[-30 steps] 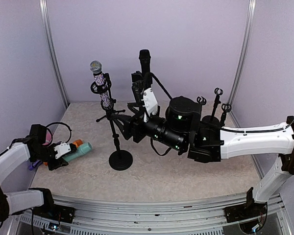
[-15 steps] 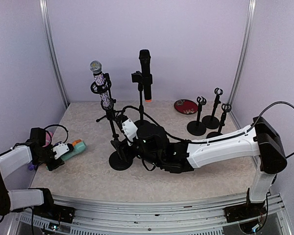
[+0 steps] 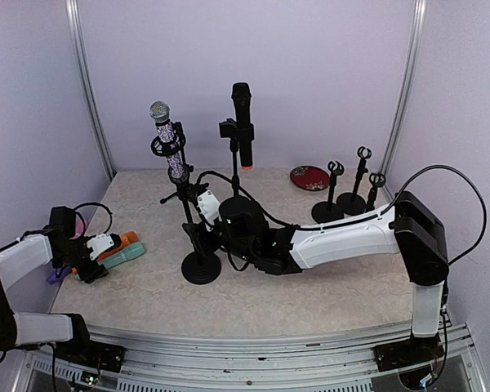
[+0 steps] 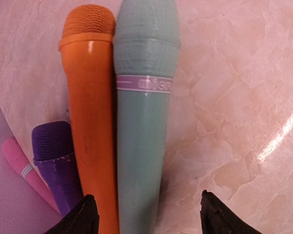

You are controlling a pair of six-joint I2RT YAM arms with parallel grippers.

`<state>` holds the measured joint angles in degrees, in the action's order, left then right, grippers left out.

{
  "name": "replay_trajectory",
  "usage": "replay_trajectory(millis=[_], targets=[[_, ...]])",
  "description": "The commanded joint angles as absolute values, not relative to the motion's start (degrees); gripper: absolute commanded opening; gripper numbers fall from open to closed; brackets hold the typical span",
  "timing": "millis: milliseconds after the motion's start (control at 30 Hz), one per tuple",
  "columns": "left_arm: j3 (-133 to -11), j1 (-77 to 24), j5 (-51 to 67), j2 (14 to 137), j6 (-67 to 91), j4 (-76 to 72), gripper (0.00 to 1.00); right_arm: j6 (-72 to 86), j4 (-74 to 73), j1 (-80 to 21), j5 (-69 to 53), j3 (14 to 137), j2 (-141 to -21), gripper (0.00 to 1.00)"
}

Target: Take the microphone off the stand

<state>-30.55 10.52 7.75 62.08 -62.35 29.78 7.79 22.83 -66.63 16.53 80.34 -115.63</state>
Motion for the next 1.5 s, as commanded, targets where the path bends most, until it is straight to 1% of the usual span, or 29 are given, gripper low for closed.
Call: replay_trajectory(millis=[0,67,100,133,167,300,333,400,500,600,767,833,933,1000,1033,1067,1100,1200,1300,1333,1467], targets=[[-36.9,10.8,13.7,60.4,-60.1,35.5,0.73,5.8,24.6,-66.4,15.6,85.7,-119.2,0.48],[-39.8,10.8,16.2,59.7,-59.3,38.3,0.75,5.8,24.6,-66.4,16.1,86.5,-119.8,0.41],[-41.1,10.7,17.4,59.5,-58.8,39.3,0.76,5.9,24.7,-66.4,16.3,86.4,-119.8,0.36],[-42.3,10.8,18.5,59.3,-58.4,40.3,0.76,6.0,25.1,-66.3,16.4,86.2,-119.6,0.29],[-43.4,10.7,19.8,59.1,-58.2,41.3,0.76,5.9,25.5,-66.4,16.5,85.6,-119.3,0.23],[-47.3,10.4,24.5,58.3,-57.1,44.2,0.76,4.7,28.5,-65.8,14.9,81.8,-116.8,0.03],[-48.0,10.2,25.5,58.1,-56.8,44.8,0.77,4.3,29.7,-65.4,12.9,80.1,-115.7,0.0],[-49.5,9.4,27.3,57.7,-56.0,45.8,0.76,3.8,32.3,-64.1,8.6,76.7,-113.1,0.0],[-50.8,7.7,28.6,56.9,-54.8,46.7,0.77,3.1,34.4,-61.2,-2.2,72.1,-109.1,0.0],[-51.2,5.5,28.8,56.2,-53.8,46.8,0.77,-1.1,34.7,-58.8,-11.7,69.7,-105.4,0.0],[-51.0,1.9,28.5,55.6,-52.2,46.8,0.77,-6.7,20.2,-54.4,-29.6,75.5,-105.7,0.0],[-51.1,0.8,28.0,55.6,-51.7,46.7,0.77,-10.1,17.8,-53.1,-35.0,75.3,-105.6,0.0],[-51.5,0.0,27.9,55.7,-51.7,46.8,0.77,-13.1,13.8,-51.2,-41.0,75.6,-105.9,0.0],[-51.9,-0.4,27.9,55.8,-51.7,47.0,0.77,-14.2,10.2,-50.1,-42.8,77.1,-106.6,0.0],[-52.1,-0.6,28.0,55.8,-51.7,47.1,0.77,-14.5,8.7,-49.8,-42.4,77.6,-107.0,0.16],[-52.3,-0.8,28.1,55.9,-51.8,47.3,0.77,-14.5,7.7,-49.6,-41.2,78.2,-107.1,0.37],[-52.4,-1.1,28.2,56.0,-51.7,47.2,0.77,-14.1,7.5,-49.5,-39.5,78.2,-107.1,0.49],[-52.9,-1.4,28.7,56.2,-51.4,47.0,0.77,-10.6,10.9,-49.6,-31.8,75.4,-105.6,0.72],[-52.9,-1.5,29.1,56.2,-51.2,46.6,0.77,-5.3,15.5,-49.8,-23.8,71.3,-103.5,0.89],[-52.9,-1.5,29.1,56.2,-51.2,46.6,0.77,-3.6,16.7,-50.2,-22.0,69.5,-102.6,0.91],[-52.6,-1.7,28.9,55.8,-51.6,46.7,0.77,0.9,24.0,-53.9,-9.6,60.5,-97.9,0.92]])
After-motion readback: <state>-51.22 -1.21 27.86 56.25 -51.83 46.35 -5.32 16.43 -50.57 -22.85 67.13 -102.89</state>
